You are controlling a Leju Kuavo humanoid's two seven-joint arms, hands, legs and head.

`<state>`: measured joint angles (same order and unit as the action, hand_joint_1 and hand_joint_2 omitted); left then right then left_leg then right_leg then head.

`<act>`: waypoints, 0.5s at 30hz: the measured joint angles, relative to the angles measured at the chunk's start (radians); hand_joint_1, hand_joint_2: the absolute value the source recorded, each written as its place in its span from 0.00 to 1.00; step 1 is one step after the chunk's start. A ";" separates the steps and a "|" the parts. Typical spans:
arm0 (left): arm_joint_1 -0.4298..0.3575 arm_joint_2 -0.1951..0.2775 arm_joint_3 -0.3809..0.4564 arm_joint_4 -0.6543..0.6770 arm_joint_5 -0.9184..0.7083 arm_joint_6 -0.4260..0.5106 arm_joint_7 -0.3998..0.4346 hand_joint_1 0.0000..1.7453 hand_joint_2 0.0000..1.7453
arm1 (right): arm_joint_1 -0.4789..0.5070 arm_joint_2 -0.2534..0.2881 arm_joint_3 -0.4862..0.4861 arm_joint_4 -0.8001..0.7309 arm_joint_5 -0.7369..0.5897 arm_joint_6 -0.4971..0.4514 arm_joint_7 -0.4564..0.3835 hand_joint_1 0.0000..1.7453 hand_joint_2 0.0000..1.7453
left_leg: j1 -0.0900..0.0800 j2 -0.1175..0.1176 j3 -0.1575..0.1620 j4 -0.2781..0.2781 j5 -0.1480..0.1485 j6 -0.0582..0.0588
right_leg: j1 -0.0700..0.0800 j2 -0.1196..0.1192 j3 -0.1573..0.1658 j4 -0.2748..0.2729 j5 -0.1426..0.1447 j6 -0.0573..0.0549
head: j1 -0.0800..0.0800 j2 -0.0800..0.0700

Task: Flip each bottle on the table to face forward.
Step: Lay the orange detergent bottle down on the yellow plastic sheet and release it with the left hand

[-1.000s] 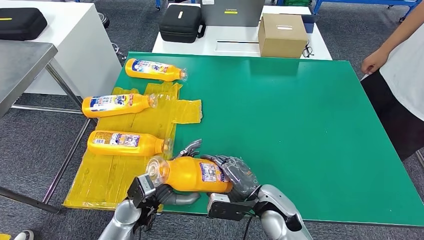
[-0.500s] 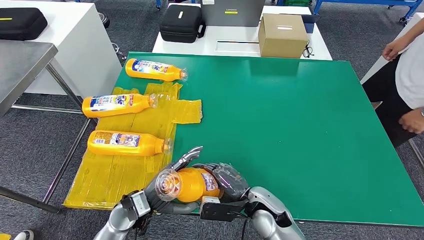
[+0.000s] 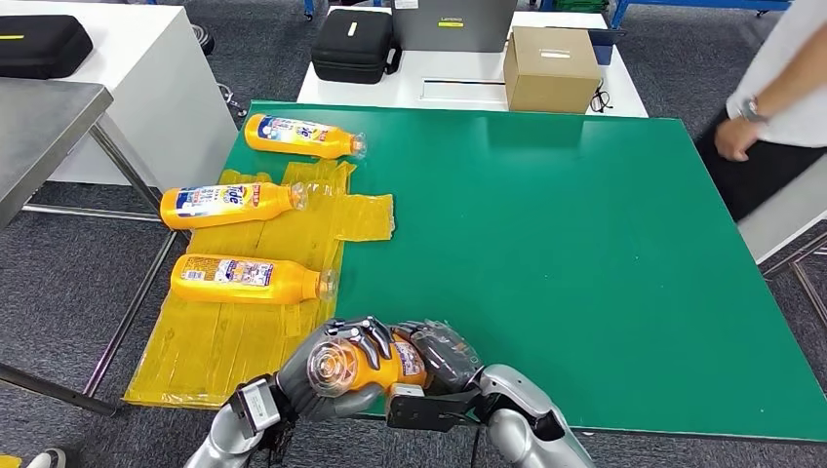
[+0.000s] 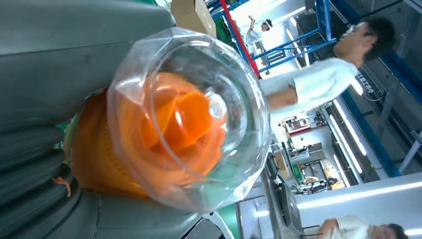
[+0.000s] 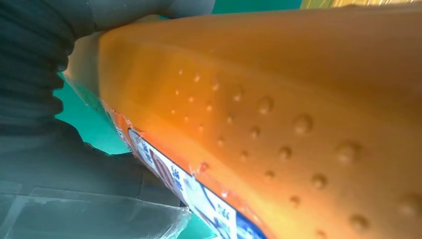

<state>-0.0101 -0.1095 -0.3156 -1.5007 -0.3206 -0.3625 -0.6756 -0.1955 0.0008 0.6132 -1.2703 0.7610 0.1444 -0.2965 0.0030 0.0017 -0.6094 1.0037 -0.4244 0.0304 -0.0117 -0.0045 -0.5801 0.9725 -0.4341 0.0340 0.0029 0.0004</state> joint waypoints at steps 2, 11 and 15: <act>0.001 0.000 0.001 0.000 0.004 0.000 0.000 1.00 1.00 | -0.002 0.000 0.003 0.004 0.000 0.000 0.000 0.43 1.00 | 0.000 0.000 0.000 0.000 0.000 0.000 | 0.000 0.000 0.000 0.000 0.000 0.000 | 0.000 0.000; 0.004 0.000 0.002 -0.001 0.006 0.008 0.000 1.00 1.00 | -0.006 0.000 0.008 0.013 0.000 -0.002 0.002 0.00 1.00 | 0.000 0.000 0.000 0.000 0.000 0.000 | 0.000 0.000 0.000 0.000 0.000 0.000 | 0.000 0.000; 0.013 0.000 0.001 -0.016 -0.016 0.065 0.000 1.00 1.00 | -0.007 0.000 0.009 0.015 0.000 -0.013 0.012 0.00 1.00 | 0.000 0.000 0.000 0.000 0.000 0.000 | 0.000 0.000 0.000 0.000 0.000 0.000 | 0.000 0.000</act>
<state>0.0026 -0.1090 -0.3147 -1.5169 -0.3362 -0.2978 -0.6759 -0.2026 0.0005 0.6226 -1.2553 0.7612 0.1310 -0.2847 0.0030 0.0018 -0.6094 1.0037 -0.4244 0.0304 -0.0117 -0.0045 -0.5801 0.9725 -0.4341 0.0340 0.0030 0.0004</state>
